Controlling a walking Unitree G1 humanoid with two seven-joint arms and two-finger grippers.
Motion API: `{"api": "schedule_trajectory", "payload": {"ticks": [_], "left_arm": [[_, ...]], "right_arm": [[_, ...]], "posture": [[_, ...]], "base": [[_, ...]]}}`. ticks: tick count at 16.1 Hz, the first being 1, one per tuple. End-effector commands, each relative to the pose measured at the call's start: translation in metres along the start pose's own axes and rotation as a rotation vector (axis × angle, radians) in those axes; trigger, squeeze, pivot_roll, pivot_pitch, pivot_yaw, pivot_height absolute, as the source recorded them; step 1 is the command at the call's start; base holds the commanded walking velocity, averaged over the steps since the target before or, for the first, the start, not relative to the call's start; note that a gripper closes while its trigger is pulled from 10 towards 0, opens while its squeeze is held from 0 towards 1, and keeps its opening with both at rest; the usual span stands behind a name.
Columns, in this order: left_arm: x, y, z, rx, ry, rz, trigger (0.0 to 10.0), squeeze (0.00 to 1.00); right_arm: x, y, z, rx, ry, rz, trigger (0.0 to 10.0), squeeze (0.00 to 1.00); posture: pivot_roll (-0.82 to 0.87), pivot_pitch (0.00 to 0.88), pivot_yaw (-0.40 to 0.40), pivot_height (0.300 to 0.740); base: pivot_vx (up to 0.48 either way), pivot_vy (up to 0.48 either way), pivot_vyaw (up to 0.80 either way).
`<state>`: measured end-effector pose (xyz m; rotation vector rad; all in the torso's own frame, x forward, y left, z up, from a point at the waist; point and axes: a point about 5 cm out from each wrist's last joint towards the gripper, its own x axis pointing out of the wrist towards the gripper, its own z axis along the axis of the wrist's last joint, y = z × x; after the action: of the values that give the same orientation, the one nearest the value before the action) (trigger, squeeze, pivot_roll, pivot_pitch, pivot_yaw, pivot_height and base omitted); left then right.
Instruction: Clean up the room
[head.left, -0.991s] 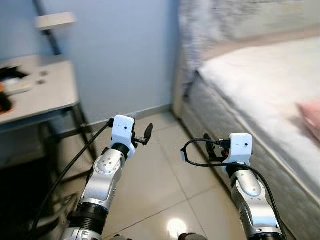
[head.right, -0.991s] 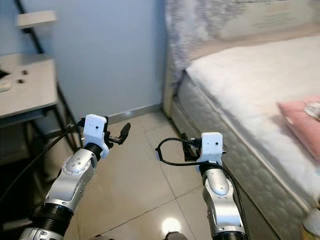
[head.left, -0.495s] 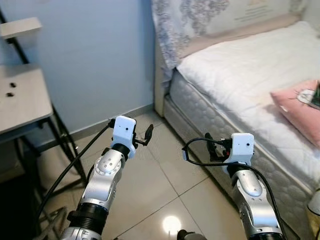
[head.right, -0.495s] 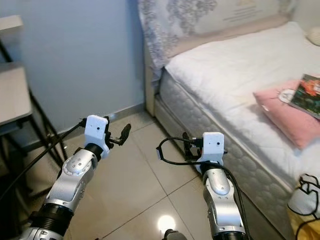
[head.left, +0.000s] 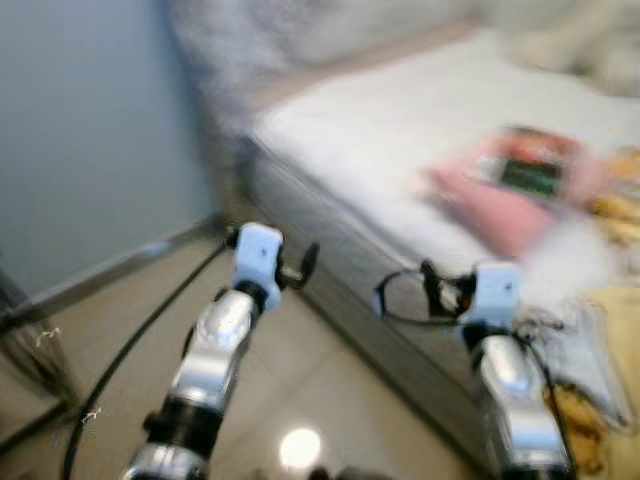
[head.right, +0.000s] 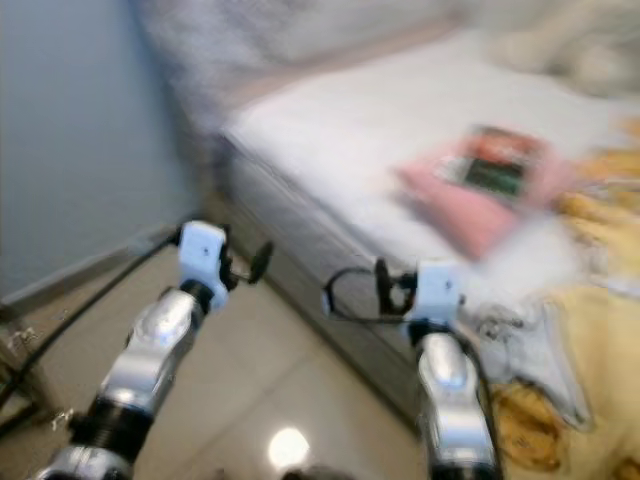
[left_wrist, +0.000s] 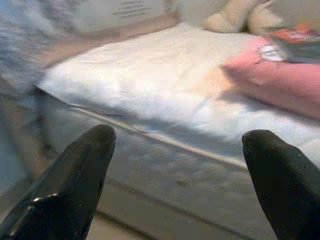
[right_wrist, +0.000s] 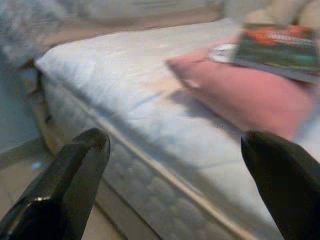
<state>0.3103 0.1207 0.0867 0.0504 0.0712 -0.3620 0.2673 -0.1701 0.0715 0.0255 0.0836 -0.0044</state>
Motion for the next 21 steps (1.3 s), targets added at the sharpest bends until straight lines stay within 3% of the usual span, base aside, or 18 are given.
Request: {"api": "schedule_trajectory", "payload": {"ticks": [1, 5, 7, 11, 17, 21], "left_arm": [[0.001, 0.003, 0.001, -0.006, -0.003, 0.006, 10.0, 0.00], [-0.001, 0.008, 0.001, -0.014, -0.011, 0.010, 10.0, 0.00], [-0.002, 0.011, 0.004, -0.026, -0.046, 0.008, 10.0, 0.00], [-0.003, 0.004, 0.005, -0.028, -0.072, -0.027, 10.0, 0.00], [0.001, 0.005, 0.006, -0.054, -0.073, -0.009, 10.0, 0.00], [0.004, 0.005, 0.007, -0.078, -0.069, 0.011, 10.0, 0.00]], "right_arm": [[-0.001, -0.009, 0.001, 0.027, -0.009, -0.051, 10.0, 0.00], [-0.007, -0.007, 0.000, -0.014, -0.037, -0.044, 10.0, 0.00], [-0.012, -0.010, 0.000, 0.043, -0.063, -0.071, 10.0, 0.00], [-0.013, -0.016, 0.005, 0.024, -0.105, -0.090, 10.0, 0.00], [-0.011, -0.012, -0.001, 0.015, -0.076, -0.051, 10.0, 0.00], [-0.010, -0.006, -0.002, -0.003, -0.061, -0.016, 10.0, 0.00]], "posture": [[0.02, 0.000, 0.004, 0.740], [0.02, 0.000, 0.003, 0.740], [0.02, 0.000, 0.004, 0.740], [0.01, 0.000, 0.009, 0.740], [0.01, 0.000, 0.009, 0.740], [0.00, 0.000, 0.008, 0.740]], "base": [[0.000, 0.000, -0.74], [0.000, 0.000, -0.74], [0.000, 0.000, -0.74], [0.000, 0.000, -0.74], [0.000, -0.394, -0.74], [0.000, -0.424, 0.00]]}}
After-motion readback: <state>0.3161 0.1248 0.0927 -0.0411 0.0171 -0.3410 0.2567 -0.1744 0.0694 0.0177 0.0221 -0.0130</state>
